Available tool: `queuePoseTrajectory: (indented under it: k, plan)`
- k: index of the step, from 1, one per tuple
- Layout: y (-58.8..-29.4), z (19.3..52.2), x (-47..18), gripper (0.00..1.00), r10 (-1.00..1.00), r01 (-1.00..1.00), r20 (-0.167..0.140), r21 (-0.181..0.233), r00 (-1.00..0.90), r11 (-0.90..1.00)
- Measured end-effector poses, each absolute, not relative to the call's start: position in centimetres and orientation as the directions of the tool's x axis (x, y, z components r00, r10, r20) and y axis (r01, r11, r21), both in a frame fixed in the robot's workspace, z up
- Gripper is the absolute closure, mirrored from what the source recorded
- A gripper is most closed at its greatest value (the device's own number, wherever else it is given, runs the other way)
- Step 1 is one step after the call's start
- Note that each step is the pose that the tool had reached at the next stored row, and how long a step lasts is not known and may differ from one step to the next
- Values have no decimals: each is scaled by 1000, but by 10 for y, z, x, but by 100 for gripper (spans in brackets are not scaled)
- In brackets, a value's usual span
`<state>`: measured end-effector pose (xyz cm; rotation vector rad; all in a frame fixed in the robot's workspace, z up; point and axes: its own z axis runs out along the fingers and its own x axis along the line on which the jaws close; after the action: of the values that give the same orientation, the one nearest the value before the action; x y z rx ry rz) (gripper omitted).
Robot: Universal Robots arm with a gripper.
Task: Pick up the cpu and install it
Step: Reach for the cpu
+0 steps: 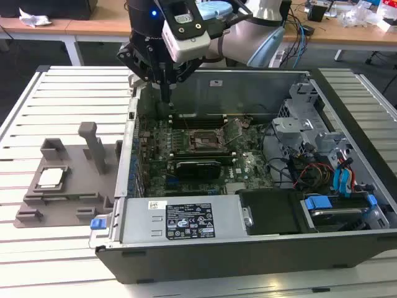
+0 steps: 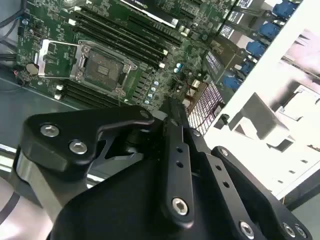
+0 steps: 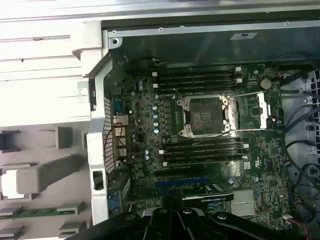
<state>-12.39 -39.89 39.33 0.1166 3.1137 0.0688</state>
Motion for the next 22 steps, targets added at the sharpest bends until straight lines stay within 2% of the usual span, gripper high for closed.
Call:
queuePoseTrajectory:
  k: [22]
  plan:
    - [-399, 393, -198, 89, 75, 74, -23, 45, -997, 996]
